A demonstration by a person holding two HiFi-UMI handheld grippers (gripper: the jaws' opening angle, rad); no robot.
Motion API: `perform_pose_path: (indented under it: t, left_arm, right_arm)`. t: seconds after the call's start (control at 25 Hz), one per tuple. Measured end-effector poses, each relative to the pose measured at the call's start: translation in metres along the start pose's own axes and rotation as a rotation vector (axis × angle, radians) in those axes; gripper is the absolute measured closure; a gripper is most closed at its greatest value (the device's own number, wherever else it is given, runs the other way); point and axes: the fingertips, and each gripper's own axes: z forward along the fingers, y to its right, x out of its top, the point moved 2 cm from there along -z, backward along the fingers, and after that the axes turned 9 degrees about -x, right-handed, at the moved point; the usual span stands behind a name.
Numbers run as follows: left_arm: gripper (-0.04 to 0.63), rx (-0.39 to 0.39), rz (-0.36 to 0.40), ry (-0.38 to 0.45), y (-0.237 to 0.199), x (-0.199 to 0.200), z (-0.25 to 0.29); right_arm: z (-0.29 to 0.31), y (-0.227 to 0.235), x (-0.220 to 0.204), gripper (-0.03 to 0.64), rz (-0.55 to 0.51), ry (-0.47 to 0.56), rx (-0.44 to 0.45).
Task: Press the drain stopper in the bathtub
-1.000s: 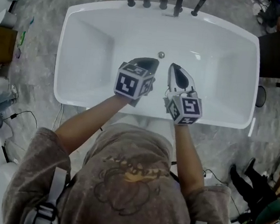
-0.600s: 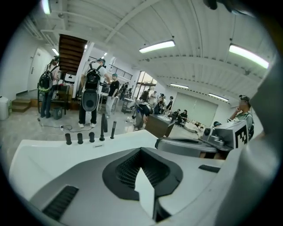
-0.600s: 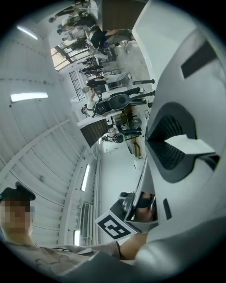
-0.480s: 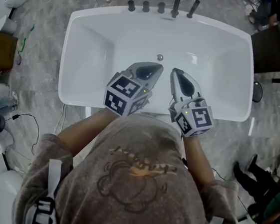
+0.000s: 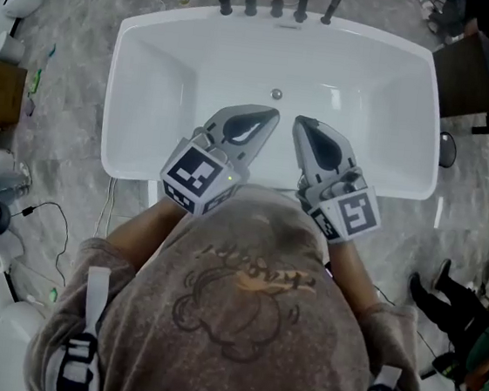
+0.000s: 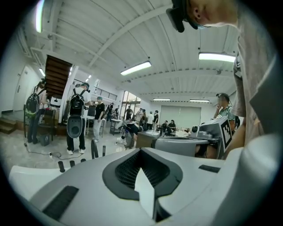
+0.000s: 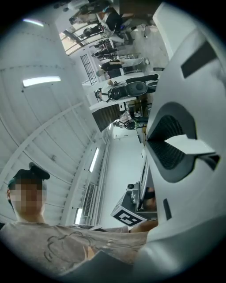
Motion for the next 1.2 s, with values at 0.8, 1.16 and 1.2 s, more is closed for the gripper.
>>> perform_pose_path:
  t: [0.8,1.16,1.2]
  left_arm:
    - [0.592,0.000,0.099,0.086,0.002,-0.002,-0.005]
    - [0.592,0.004,0.061,0.084,0.000,-0.006,-0.005]
    - [0.592,0.004,0.061,0.084,0.000,-0.007,-0.005]
  right_arm:
    - [0.001,-0.005,-0.013,0.618,-0.005,0.023,-0.014]
    - [-0.001,-0.006,-0.012,0.618,-0.020,0.007,-0.008]
    - [-0.002,-0.005,-0.013,0.620,-0.020,0.006,-0.009]
